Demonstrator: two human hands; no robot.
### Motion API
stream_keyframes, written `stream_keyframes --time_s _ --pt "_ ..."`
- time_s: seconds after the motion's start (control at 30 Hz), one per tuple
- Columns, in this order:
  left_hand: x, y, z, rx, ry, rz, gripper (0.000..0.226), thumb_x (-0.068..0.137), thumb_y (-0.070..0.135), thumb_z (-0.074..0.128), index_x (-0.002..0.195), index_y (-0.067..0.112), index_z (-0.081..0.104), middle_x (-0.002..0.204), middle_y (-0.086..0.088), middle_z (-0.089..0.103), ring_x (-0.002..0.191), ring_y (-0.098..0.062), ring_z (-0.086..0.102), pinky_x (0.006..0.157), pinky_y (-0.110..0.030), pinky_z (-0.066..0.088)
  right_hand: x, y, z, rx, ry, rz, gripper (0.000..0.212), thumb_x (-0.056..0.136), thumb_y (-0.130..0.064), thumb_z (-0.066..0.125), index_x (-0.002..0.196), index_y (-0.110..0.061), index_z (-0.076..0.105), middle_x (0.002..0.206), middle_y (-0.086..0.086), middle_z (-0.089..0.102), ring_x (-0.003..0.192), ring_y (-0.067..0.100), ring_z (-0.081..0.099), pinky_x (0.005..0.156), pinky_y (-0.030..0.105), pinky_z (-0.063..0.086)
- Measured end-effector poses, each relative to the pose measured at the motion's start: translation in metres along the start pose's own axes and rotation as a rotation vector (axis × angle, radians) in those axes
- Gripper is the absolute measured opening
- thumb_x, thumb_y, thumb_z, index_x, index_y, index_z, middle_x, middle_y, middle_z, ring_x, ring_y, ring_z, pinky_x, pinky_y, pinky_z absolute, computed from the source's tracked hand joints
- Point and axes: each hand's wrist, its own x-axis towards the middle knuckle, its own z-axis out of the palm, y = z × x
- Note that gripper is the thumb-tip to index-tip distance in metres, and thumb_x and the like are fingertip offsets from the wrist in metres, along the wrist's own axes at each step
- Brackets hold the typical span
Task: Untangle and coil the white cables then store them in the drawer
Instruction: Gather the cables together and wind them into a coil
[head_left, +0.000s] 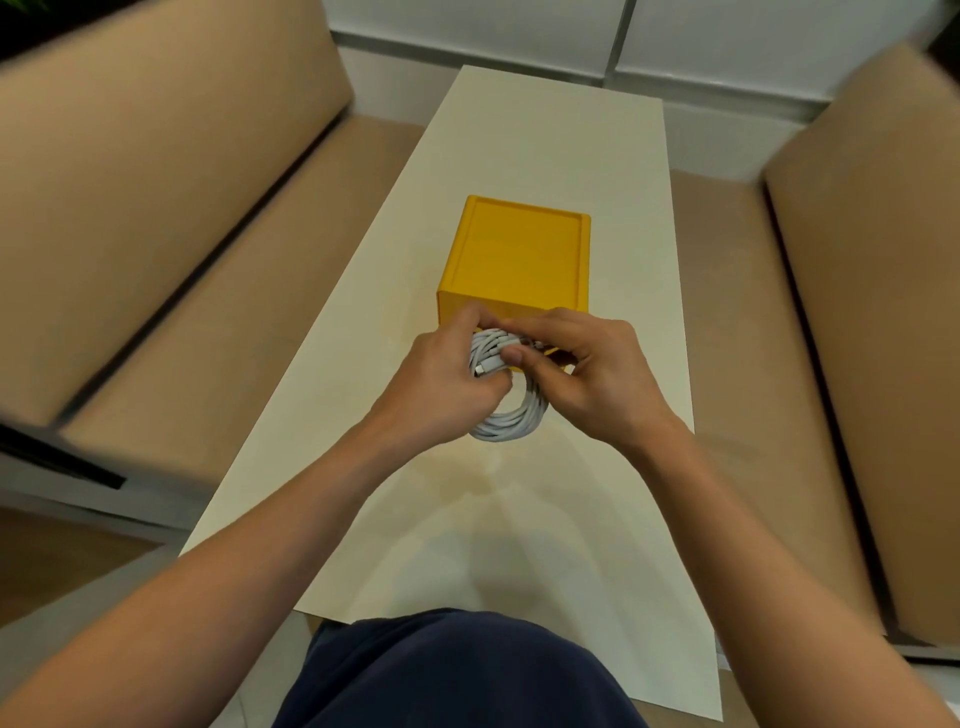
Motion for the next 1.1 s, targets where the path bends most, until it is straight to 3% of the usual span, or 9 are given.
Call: stream_keyframes --time_s 0.13,0.23,0.33,0.47,0.63,0.77,0.87,0.93,1.1 --pt "-0.002 -0.002 0.003 -0.071 0.036 0.002 0.023 0.095 0.029 0.07 0.113 0.029 0.056 0.087 0.005 0.069 0.069 -0.009 0.068 0.057 -0.027 0.055 -0.005 0.0 0.005 -0.025 0.078 -0.026 0.027 0.095 -0.022 0.074 0.12 -0.014 0.077 0.109 0.002 0.076 0.094 0.015 0.071 0.077 0.036 0.06" --pt "0.002 -0.002 0.002 -0.408 -0.013 -0.1 0.03 0.088 0.015 0.079 0.113 0.022 0.064 0.096 0.0 0.072 0.084 -0.017 0.073 0.074 -0.037 0.064 -0.01 -0.002 0.01 -0.078 0.179 -0.057 0.027 0.095 -0.022 0.075 0.12 -0.012 0.076 0.115 0.004 0.072 0.096 0.014 0.069 0.079 0.032 0.06" --pt "0.0 -0.004 0.001 -0.661 -0.155 -0.153 0.051 0.078 0.009 0.082 0.125 0.014 0.062 0.104 -0.006 0.073 0.097 -0.023 0.07 0.087 -0.04 0.061 -0.016 -0.001 0.012 -0.112 0.246 -0.088 0.026 0.094 -0.016 0.076 0.119 -0.009 0.076 0.114 0.006 0.074 0.098 0.016 0.071 0.082 0.033 0.059" --pt "-0.002 0.005 0.004 -0.838 -0.207 -0.13 0.032 0.096 0.001 0.065 0.127 0.009 0.064 0.099 -0.003 0.068 0.087 -0.015 0.063 0.075 -0.031 0.053 -0.02 0.0 0.012 -0.16 0.277 -0.106 0.025 0.097 -0.012 0.072 0.121 -0.006 0.075 0.115 0.009 0.073 0.101 0.02 0.07 0.086 0.031 0.058" --pt "-0.001 0.006 0.007 -0.942 -0.179 -0.165 0.027 0.101 0.028 0.06 0.119 0.011 0.071 0.093 -0.006 0.059 0.072 -0.013 0.047 0.067 -0.026 0.051 -0.024 -0.002 0.01 -0.266 0.299 -0.174 0.024 0.1 -0.015 0.068 0.121 -0.006 0.075 0.118 0.009 0.073 0.105 0.025 0.07 0.087 0.038 0.058" --pt "-0.003 0.004 0.018 -0.969 -0.101 -0.249 0.041 0.102 0.041 0.054 0.115 0.007 0.072 0.081 -0.001 0.063 0.068 -0.012 0.053 0.07 -0.029 0.052 -0.028 -0.005 0.014 -0.263 0.397 -0.199 0.019 0.095 -0.015 0.075 0.112 -0.006 0.078 0.112 0.007 0.077 0.1 0.021 0.074 0.084 0.036 0.06" --pt "0.001 0.001 0.025 -0.841 -0.067 -0.252 0.042 0.101 0.048 0.053 0.116 0.014 0.073 0.104 -0.004 0.076 0.098 -0.021 0.072 0.091 -0.038 0.058 -0.033 -0.004 0.018 -0.262 0.409 -0.19 0.016 0.094 -0.015 0.077 0.106 -0.005 0.079 0.106 0.008 0.078 0.094 0.022 0.075 0.081 0.035 0.06" --pt "0.004 -0.002 0.029 -0.815 -0.068 -0.277 0.052 0.094 0.058 0.057 0.126 0.018 0.069 0.12 -0.008 0.075 0.115 -0.026 0.07 0.105 -0.048 0.053 -0.036 -0.001 0.019 -0.268 0.403 -0.185 0.016 0.093 -0.013 0.078 0.106 -0.004 0.08 0.106 0.009 0.078 0.093 0.024 0.075 0.08 0.036 0.06" --pt "0.008 -0.008 0.035 -0.862 -0.079 -0.388 0.061 0.089 0.062 0.059 0.132 0.019 0.065 0.122 -0.009 0.074 0.115 -0.026 0.07 0.107 -0.05 0.052 -0.04 0.008 0.025 -0.266 0.355 -0.182 0.017 0.093 -0.011 0.077 0.109 -0.004 0.079 0.108 0.009 0.077 0.094 0.026 0.074 0.078 0.041 0.06"
